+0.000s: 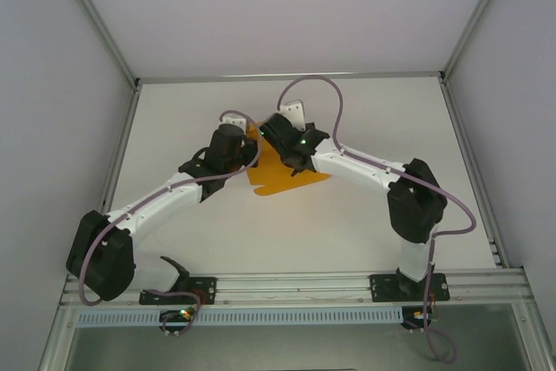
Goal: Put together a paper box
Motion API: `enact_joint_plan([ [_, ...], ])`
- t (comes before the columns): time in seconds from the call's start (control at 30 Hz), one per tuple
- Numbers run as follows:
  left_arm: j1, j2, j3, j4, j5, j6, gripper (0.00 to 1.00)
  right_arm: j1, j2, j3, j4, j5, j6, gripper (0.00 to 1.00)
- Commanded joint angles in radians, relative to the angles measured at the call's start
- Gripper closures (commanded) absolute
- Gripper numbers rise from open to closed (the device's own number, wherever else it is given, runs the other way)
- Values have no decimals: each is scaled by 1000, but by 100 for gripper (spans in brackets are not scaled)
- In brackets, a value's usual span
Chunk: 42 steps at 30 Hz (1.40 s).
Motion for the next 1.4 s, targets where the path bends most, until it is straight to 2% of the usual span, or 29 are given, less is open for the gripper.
enact_joint_plan([
  [0.0,35,-58,21,-56,-99,-34,100,-171,-100,-226,195,-91,-123,96],
  [0.1,37,-61,10,-15,-50,-37,100,-193,-199,-424,591,-384,-180,93],
  [0.2,35,-57,11,-15,-31,-38,100,-203,-236,-500,775,-521,-190,81],
  [0.23,34,-58,11,-13,-28,-39,100,-204,-239,-499,781,-544,-193,78],
  [0.3,33,-57,8,-7,-27,-42,100,-203,-243,-489,760,-602,-220,64],
  [0.47,35,-55,5,-8,-51,-41,100,-201,-309,-522,720,-650,-230,46],
  [0.57,36,-54,1,-1,-61,-44,100,-201,-378,-541,665,-691,-238,23],
  [0.7,39,-48,4,8,-47,-27,100,-202,-474,-572,613,-742,-212,0],
  [0.83,53,-35,10,2,-19,13,100,-205,-600,-632,639,-766,-133,0],
  [0.93,76,-18,14,7,64,89,100,-216,-695,-658,604,-717,-62,0],
  [1.0,109,13,32,0,201,192,100,-221,-747,-654,521,-673,-42,0],
  [1.03,128,36,57,-33,311,274,100,-221,-768,-645,467,-650,-38,1],
  [1.07,148,73,107,-116,420,376,100,-221,-786,-636,406,-629,-35,0],
  [1.13,166,152,216,-304,500,532,100,-222,-827,-623,295,-604,-30,0],
  [1.23,155,264,346,-518,498,738,100,-222,-911,-658,210,-568,-21,0],
  [1.37,100,374,441,-676,466,942,100,-232,-1003,-702,125,-527,-21,0],
])
